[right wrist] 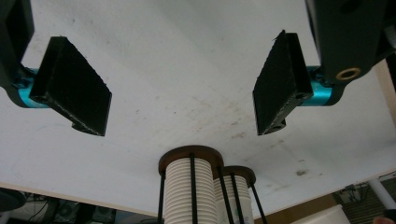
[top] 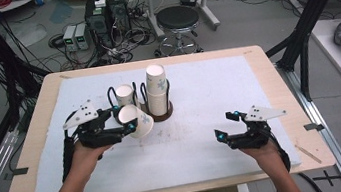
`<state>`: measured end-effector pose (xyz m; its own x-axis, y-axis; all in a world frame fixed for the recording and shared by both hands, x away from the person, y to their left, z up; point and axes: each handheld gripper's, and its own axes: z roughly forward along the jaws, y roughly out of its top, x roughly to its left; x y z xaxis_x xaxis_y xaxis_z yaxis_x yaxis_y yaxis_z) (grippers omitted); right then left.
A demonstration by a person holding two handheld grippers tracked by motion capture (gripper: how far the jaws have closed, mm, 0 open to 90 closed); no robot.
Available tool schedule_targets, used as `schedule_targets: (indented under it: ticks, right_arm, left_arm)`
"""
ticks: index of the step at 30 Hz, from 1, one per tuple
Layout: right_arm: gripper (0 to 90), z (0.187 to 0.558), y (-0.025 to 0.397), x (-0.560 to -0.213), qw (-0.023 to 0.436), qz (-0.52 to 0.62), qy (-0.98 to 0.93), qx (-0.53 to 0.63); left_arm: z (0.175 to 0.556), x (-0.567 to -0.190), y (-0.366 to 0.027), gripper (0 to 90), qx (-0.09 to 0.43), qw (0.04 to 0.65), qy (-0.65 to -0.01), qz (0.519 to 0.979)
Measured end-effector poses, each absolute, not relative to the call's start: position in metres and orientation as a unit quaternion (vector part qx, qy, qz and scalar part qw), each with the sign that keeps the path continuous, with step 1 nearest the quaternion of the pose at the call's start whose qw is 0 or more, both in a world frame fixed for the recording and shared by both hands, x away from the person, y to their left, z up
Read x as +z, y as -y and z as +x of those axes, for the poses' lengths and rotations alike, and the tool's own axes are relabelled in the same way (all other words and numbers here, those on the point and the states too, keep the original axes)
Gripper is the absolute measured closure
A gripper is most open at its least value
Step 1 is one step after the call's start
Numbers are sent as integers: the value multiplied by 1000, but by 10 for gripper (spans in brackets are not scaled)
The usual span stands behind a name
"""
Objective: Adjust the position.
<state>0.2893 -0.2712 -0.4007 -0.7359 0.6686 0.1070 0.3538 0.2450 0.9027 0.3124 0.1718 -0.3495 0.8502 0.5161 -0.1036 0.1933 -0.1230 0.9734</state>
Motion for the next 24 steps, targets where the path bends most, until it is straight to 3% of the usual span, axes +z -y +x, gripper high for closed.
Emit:
schedule_targets:
  ticks: [24]
  right_arm:
    - [201,289,214,-391,90,213,-813,535]
  left_arm:
    - [303,-362,-126,372,87,602,-185,772]
